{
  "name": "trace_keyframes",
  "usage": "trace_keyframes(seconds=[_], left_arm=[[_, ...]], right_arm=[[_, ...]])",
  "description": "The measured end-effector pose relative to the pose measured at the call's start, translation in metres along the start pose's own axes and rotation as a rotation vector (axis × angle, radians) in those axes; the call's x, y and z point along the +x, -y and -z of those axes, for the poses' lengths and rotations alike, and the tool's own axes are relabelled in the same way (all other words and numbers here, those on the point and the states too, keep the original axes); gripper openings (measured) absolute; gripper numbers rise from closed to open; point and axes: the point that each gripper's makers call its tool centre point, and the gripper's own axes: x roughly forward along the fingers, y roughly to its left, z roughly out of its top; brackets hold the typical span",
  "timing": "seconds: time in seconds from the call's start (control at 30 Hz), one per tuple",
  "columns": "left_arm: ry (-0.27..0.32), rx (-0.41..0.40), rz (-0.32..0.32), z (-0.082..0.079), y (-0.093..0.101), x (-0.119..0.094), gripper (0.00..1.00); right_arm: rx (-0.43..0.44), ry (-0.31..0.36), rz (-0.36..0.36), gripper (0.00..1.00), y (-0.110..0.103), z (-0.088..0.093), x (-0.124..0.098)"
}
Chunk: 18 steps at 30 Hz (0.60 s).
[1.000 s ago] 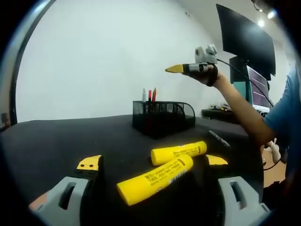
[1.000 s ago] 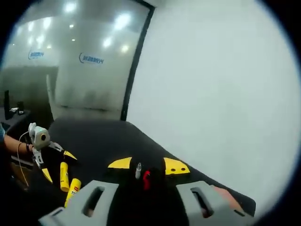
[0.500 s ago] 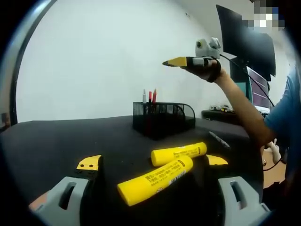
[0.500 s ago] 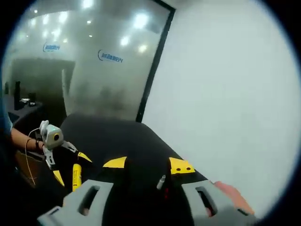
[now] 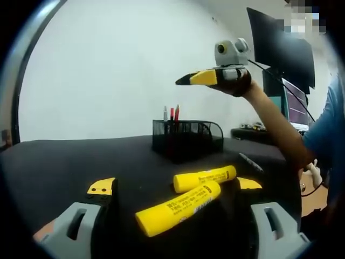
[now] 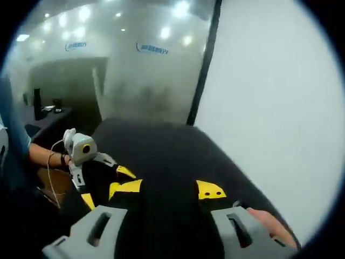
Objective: Pick up pens and glue sticks and place them into the holder.
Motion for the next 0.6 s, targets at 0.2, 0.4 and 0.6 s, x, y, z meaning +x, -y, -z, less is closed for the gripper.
trace_keyframes(seconds=[0.2, 0.4, 0.6], left_arm=[[0.0, 0.005, 0.007, 0.0, 0.001, 0.001, 0.89], [0.008, 0.002, 0.007, -0.001, 0.001, 0.001, 0.93], [0.013, 0.004, 0.004, -0.002, 0.0, 0.0, 0.94]], right_arm=[[0.012, -0.145, -0.067, 0.3, -0.02, 0.026, 0.026], [0.025, -0.239, -0.129, 0.31, -0.041, 0.047, 0.043], [0.025, -0.342, -0.162, 0.31, -0.052, 0.069, 0.053]])
